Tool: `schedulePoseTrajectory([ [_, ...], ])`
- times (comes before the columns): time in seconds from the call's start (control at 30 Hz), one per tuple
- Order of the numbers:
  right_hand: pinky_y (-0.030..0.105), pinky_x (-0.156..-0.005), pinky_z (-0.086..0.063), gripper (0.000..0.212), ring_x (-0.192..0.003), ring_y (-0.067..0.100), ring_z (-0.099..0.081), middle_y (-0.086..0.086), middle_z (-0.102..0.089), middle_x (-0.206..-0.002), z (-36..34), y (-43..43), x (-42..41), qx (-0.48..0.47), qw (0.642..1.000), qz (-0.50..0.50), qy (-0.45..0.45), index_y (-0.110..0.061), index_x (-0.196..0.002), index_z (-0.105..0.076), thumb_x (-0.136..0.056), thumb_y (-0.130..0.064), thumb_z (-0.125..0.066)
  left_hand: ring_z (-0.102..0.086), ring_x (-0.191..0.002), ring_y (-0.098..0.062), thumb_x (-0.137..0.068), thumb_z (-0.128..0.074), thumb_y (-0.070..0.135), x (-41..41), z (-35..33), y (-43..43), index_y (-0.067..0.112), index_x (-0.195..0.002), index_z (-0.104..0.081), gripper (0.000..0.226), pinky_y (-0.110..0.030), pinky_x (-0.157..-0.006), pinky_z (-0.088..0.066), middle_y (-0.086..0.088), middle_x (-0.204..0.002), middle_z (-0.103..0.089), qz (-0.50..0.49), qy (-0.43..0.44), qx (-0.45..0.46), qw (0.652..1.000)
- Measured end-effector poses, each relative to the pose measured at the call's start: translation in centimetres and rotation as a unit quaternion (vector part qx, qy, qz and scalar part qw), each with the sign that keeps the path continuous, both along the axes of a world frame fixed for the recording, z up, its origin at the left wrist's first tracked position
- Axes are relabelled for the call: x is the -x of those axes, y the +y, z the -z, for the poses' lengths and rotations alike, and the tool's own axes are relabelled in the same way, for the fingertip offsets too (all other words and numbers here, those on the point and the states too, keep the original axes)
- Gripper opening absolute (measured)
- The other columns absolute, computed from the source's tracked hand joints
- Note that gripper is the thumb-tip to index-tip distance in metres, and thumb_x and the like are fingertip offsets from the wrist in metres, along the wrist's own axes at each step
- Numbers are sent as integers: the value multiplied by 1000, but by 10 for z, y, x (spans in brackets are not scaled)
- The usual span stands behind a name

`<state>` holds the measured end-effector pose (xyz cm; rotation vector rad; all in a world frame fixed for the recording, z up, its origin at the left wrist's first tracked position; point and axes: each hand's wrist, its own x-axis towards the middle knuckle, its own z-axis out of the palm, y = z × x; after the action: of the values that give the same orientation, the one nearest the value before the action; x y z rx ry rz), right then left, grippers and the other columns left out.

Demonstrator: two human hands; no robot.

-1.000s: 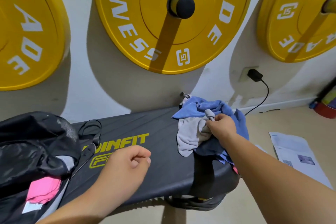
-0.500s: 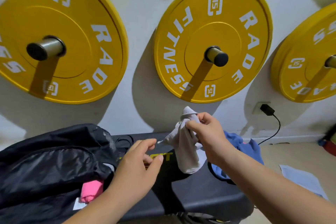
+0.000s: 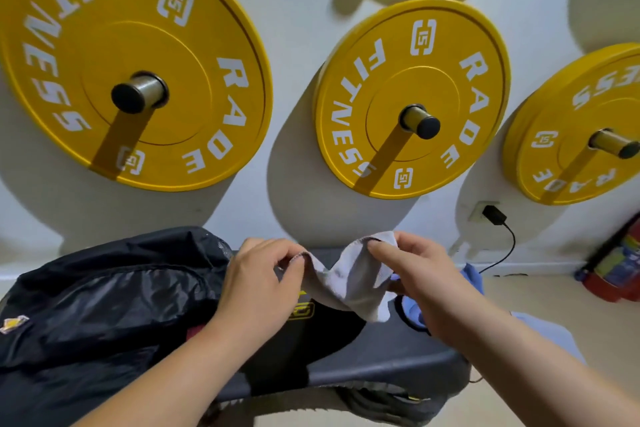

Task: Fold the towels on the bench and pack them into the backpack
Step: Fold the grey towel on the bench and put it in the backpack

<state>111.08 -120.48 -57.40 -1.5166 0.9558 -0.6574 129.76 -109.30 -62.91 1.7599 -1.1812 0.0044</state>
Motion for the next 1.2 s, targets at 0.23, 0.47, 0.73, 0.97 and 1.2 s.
schedulePoseTrajectory([
  [0.23,47,-91,-52,28,-80,23,-56,9,-53,-76,27,-17,12,-21,996,88,-18,-13,-75,-53,-86,-31,-72,-37,-48,-8,-101,-57,23,-15,-6,8,22,-90,-60,12,-24,-50,-33,-4,-56,-56,27,191,24,981],
  [0.47,8,-86,-43,45,-117,1,-58,-12,-64,-122,44,-28,11,175,976,32,127,-31,-123,-58,-87,-4,-60,-54,-60,0,-94,-68,20,-7,1,3,21,-82,-74,13,-10,-60,-43,10,-61,-64,74,181,-85,977],
  [0.73,13,-70,-45,51,-75,-5,-60,-22,-68,-86,53,2,-16,156,954,-244,72,-28,-125,-62,-81,-19,-85,-51,-42,-12,-88,-76,18,32,10,-20,19,-82,-64,13,-20,-46,-44,-4,-50,-52,106,228,-69,965],
  [0.97,31,-68,-43,20,-71,12,-52,15,-62,-74,47,-4,-8,120,973,-198,4,-9,-88,-69,-98,-25,-63,-68,-72,-22,-65,-84,57,23,18,-25,25,-102,-69,52,-34,-70,-56,-5,-81,-73,168,307,-83,933],
  [1.2,23,-62,-42,20,-69,13,-51,5,-58,-74,25,-8,3,42,985,-99,-136,-15,-87,-59,-101,-28,-56,-74,-99,-19,-79,-78,21,21,31,-18,29,-92,-76,16,-45,-100,-54,3,-96,-80,226,238,-226,917],
])
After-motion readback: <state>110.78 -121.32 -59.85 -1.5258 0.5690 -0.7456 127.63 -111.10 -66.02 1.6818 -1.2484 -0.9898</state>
